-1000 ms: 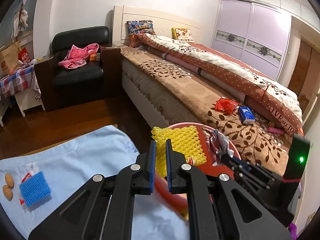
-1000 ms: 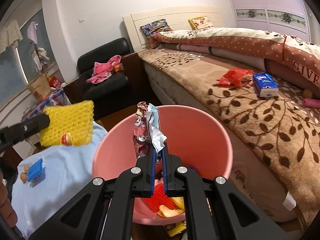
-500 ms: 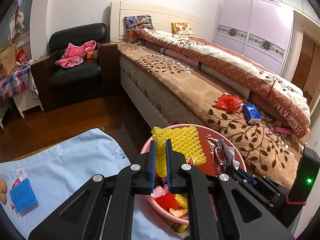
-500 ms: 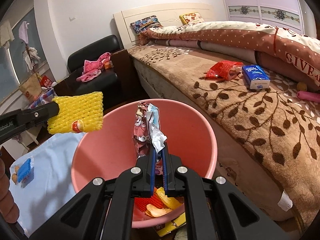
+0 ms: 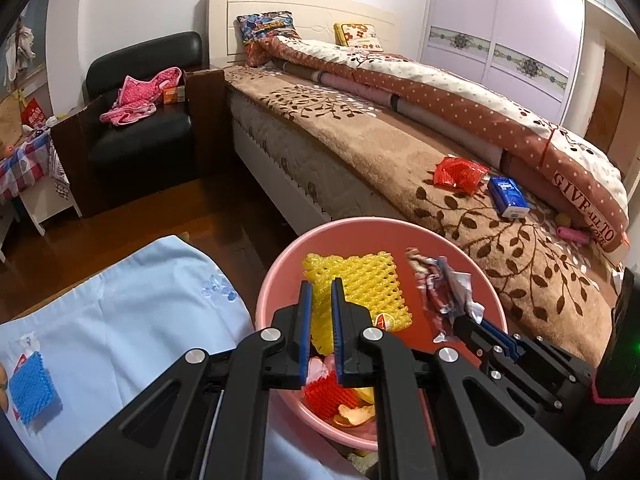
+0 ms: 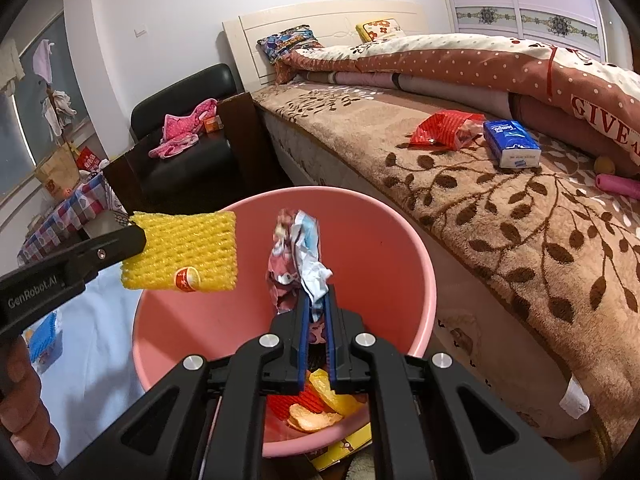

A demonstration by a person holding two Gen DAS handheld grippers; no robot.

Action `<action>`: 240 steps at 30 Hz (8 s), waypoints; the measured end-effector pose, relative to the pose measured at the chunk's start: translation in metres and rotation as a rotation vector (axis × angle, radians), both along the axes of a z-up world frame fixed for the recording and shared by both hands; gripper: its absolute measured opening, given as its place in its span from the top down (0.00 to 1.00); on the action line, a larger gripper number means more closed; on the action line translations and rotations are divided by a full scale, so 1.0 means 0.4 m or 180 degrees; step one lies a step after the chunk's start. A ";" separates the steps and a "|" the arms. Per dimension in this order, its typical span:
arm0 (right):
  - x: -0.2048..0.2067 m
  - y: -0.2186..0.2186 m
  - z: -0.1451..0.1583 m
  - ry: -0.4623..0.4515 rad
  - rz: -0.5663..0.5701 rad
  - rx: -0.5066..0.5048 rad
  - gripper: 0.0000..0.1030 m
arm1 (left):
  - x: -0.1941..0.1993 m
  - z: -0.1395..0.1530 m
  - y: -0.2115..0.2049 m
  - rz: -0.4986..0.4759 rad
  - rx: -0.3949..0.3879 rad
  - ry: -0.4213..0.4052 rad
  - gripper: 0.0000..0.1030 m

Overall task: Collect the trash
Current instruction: 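Open both tools to drop the net and wrapper into the bucket, then withdraw both tools from the bucket back over the table, then grasp the blue foam net with the right tool while the left tool grasps the clear snack bag, then carry the blue net and clear snack bag over the pink bucket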

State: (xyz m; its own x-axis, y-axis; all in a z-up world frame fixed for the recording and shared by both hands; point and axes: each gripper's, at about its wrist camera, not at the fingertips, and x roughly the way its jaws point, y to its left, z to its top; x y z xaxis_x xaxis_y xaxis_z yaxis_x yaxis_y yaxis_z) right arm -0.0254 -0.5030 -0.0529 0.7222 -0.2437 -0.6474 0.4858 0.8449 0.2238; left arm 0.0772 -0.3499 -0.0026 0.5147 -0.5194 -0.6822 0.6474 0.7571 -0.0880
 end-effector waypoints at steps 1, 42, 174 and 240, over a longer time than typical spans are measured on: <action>0.000 0.000 0.000 -0.0001 0.0000 0.0002 0.87 | -0.001 -0.001 0.000 -0.0012 -0.0004 0.0014 0.91; -0.059 0.145 0.113 -0.0319 0.0196 -0.0085 0.53 | -0.069 0.041 0.211 0.0028 -0.0165 0.0150 0.66; 0.293 0.620 0.009 0.0176 0.2157 0.1019 0.98 | 0.158 -0.147 0.907 0.1898 -0.0374 0.0641 0.79; -0.114 0.073 0.145 -0.0411 0.0316 0.0243 0.97 | -0.064 0.086 0.281 0.0309 -0.0406 0.0194 0.91</action>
State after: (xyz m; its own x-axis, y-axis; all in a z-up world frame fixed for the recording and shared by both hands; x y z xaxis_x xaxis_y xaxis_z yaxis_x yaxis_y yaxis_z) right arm -0.0711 -0.4739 0.0052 0.8185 -0.1208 -0.5616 0.3639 0.8655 0.3442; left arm 0.0515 -0.2376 0.0317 0.5264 -0.5536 -0.6453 0.5624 0.7959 -0.2241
